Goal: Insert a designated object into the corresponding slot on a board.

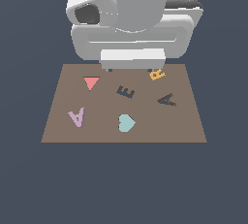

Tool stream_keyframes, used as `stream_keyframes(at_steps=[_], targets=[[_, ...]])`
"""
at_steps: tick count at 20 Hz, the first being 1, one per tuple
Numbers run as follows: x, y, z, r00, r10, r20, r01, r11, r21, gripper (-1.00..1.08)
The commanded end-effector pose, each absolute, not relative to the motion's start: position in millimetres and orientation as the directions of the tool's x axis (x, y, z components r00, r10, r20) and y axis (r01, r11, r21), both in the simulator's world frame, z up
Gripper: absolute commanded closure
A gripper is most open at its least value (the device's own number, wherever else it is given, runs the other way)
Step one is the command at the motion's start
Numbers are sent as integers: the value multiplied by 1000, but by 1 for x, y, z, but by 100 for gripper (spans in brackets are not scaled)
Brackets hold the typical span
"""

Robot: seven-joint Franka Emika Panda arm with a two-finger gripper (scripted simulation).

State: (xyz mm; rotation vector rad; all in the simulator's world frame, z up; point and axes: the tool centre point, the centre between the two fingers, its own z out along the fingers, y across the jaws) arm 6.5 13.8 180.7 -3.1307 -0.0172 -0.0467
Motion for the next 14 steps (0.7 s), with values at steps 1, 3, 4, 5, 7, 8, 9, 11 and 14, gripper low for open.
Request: stream_keyframes(at_steps=[1, 3, 4, 5, 7, 8, 9, 11, 14], targets=[[6, 14, 181, 999, 11, 30, 11, -1000, -10, -92], [7, 13, 180, 999, 12, 30, 13, -1000, -10, -92], [7, 12, 179, 999, 14, 30, 15, -1000, -10, -92], [7, 11, 178, 999, 17, 29, 17, -1000, -10, -92], [8, 7, 175, 999, 24, 29, 24, -1000, -10, -92], [9, 5, 174, 999, 29, 28, 29, -1000, -10, -92], [10, 2, 171, 999, 34, 28, 35, -999, -9, -92], [12, -5, 166, 999, 48, 27, 48, -999, -9, -92], [16, -18, 155, 997, 74, 24, 74, -997, -8, -92]])
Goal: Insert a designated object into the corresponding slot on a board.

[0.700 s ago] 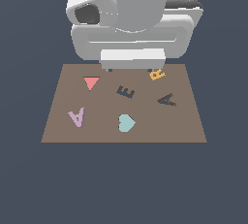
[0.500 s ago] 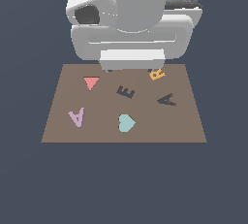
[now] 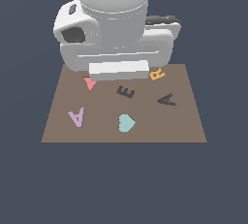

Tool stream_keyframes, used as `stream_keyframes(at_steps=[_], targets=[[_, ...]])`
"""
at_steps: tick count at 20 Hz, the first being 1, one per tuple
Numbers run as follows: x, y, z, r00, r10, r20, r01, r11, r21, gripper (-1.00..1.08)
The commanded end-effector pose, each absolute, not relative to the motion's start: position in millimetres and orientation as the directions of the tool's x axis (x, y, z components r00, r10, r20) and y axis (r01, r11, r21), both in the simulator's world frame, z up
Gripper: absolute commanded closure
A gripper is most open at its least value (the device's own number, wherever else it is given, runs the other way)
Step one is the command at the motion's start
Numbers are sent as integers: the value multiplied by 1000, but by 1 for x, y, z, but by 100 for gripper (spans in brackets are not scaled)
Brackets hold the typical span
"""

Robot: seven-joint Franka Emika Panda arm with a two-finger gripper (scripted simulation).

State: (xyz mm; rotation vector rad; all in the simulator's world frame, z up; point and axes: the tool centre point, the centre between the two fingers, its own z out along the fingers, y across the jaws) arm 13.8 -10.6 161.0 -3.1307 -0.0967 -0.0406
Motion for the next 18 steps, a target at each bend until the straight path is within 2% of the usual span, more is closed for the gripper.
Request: stream_keyframes(at_steps=[1, 18], targets=[[17, -23, 151, 996, 84, 24, 84, -996, -7, -92], [65, -120, 69, 958, 287, 5, 287, -958, -1, -92]])
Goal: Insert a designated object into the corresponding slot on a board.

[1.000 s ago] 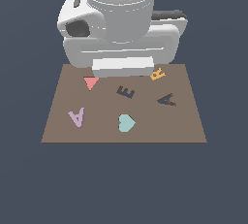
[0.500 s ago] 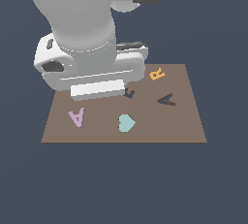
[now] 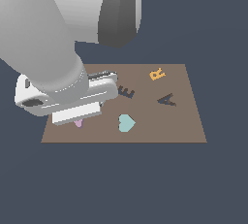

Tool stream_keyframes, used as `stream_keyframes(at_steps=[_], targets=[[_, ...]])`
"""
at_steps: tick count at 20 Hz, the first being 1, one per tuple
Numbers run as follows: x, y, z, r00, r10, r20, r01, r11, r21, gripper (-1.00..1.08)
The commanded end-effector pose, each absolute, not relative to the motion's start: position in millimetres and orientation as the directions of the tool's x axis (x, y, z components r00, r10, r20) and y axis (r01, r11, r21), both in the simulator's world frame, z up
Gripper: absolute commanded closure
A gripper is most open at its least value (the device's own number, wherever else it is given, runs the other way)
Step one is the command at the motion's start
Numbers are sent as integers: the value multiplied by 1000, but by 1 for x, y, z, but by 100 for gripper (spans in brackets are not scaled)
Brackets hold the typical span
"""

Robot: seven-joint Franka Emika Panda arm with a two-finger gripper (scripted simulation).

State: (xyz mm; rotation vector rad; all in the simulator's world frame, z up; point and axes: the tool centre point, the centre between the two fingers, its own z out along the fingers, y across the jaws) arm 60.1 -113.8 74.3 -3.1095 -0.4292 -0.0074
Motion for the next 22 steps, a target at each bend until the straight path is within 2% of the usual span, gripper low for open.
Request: stream_keyframes(at_steps=[1, 22], targets=[[67, -123, 66, 956, 294, 4, 294, -956, -1, -92], [81, -140, 33, 943, 334, 0, 334, -943, 0, -92]])
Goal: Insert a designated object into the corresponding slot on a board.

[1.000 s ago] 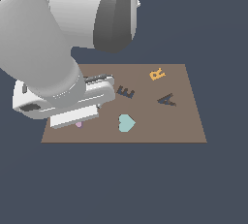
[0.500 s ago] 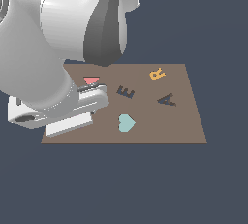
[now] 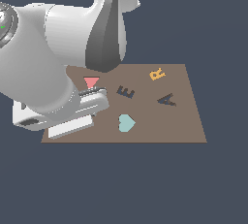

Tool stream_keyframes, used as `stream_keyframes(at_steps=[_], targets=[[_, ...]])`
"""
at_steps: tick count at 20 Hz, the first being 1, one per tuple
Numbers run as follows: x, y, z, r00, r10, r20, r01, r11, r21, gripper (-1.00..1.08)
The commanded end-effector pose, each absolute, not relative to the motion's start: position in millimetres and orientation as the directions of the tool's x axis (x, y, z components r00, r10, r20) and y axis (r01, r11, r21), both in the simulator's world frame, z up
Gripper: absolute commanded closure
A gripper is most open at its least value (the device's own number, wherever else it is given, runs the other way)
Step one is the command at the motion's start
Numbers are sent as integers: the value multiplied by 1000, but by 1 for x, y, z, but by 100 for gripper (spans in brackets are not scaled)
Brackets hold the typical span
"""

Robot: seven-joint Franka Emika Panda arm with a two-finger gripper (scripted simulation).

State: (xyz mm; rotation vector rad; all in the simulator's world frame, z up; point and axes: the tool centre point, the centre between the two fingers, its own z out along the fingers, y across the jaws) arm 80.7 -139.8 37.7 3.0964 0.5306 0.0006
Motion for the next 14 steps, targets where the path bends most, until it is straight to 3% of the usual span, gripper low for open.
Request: stream_keyframes(at_steps=[1, 3, 4, 14], targets=[[81, -140, 31, 943, 334, 0, 334, -943, 0, -92], [81, -140, 30, 942, 335, 0, 335, -942, 0, -92], [81, -140, 30, 942, 335, 0, 335, -942, 0, 108], [81, -140, 30, 942, 335, 0, 335, -942, 0, 108]])
